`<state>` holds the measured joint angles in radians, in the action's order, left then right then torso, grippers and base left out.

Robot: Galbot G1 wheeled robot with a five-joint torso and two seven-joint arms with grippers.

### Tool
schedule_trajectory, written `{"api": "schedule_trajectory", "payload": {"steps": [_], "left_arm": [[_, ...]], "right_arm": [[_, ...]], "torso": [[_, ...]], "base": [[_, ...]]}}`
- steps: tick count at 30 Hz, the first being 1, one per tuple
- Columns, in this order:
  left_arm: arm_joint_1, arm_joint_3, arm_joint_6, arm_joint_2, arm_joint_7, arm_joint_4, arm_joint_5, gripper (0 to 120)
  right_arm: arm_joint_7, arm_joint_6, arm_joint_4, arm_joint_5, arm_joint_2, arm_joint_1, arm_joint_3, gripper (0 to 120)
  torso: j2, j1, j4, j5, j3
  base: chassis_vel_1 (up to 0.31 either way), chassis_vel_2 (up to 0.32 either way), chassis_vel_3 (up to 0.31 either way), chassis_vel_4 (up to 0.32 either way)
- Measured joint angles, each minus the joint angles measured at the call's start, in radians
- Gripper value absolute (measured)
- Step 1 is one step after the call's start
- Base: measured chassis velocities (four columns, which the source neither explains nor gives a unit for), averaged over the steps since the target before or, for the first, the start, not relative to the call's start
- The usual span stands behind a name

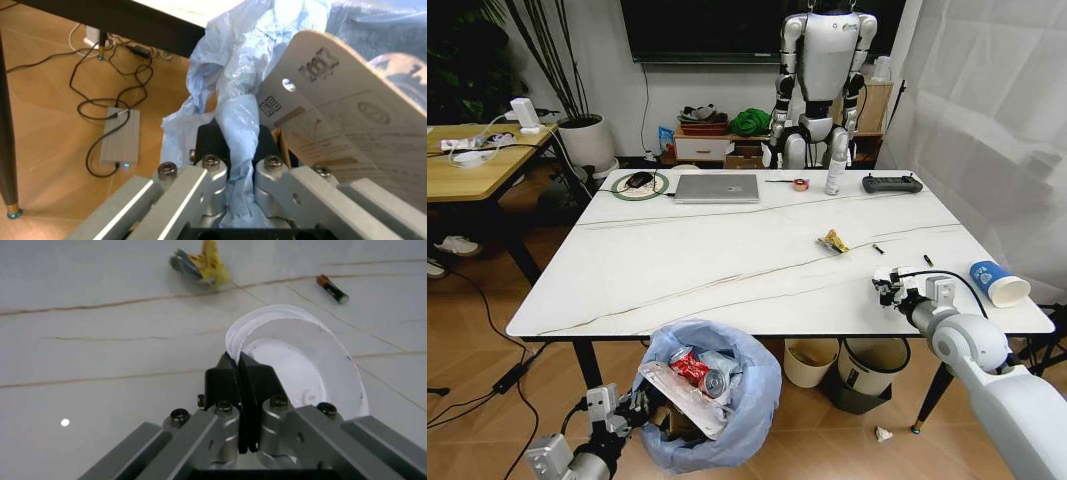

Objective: Pick up the trash bin and place the trash from the table into it.

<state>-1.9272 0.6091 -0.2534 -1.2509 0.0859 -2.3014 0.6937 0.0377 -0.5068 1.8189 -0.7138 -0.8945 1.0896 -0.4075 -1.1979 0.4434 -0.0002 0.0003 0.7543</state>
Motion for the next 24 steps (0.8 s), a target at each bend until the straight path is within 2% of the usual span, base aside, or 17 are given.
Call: {"api": "schedule_trajectory", "payload": {"steps": [2,3,8,10,16,17,21,24], "left_arm": [[0.0,-0.001,0.0,0.0,0.0,0.0,-0.001,0],[0.0,-0.001,0.0,0.0,0.0,0.0,-0.001,0],[0.0,0.0,0.0,0.001,0.0,0.0,-0.001,0],[-0.001,0.0,0.0,0.002,0.0,0.0,-0.001,0],[-0.002,0.0,0.0,0.004,0.001,-0.003,-0.002,0],[-0.002,0.0,0.0,0.004,0.001,-0.003,-0.002,0],[-0.003,0.0,0.0,0.001,0.001,-0.008,-0.003,0],[-0.003,0.0,0.0,0.0,0.001,-0.008,-0.003,0]], "right_arm": [[-0.034,0.076,0.041,-0.029,0.006,0.015,0.012,0],[-0.034,0.076,0.041,-0.029,0.006,0.015,0.012,0],[-0.148,0.234,0.195,-0.151,0.021,0.039,0.075,0],[-0.167,0.248,0.218,-0.164,0.026,0.041,0.09,0],[-0.312,0.37,0.359,-0.224,0.079,0.028,0.313,0],[-0.312,0.37,0.359,-0.224,0.079,0.028,0.313,0],[-0.363,0.411,0.379,-0.192,0.095,0.025,0.448,0],[-0.367,0.418,0.371,-0.163,0.098,0.042,0.488,0]], "torso": [[0.0,0.0,-0.0001,-0.0003,0.0],[0.0,0.0,-0.0001,-0.0003,0.0],[0.0,0.0,0.0001,-0.0004,0.0],[0.0,0.0,0.0001,-0.0005,0.0],[0.0,0.0,0.0,-0.0006,0.0],[0.0,0.0,0.0,-0.0006,0.0],[0.0,0.0,0.0001,-0.0005,0.0],[0.0,0.0,0.0,-0.0002,0.0]], "base": [[0.0,0.0,0.0,0.0],[0.0,0.0,0.0,0.0],[0.0,0.0,0.0,0.0],[0.0,0.0,0.0,0.0],[0.0,0.0,0.0,0.0],[0.0,0.0,0.0,0.0],[0.0,0.0,0.0,0.0],[0.0,0.0,0.0,0.0]]}}
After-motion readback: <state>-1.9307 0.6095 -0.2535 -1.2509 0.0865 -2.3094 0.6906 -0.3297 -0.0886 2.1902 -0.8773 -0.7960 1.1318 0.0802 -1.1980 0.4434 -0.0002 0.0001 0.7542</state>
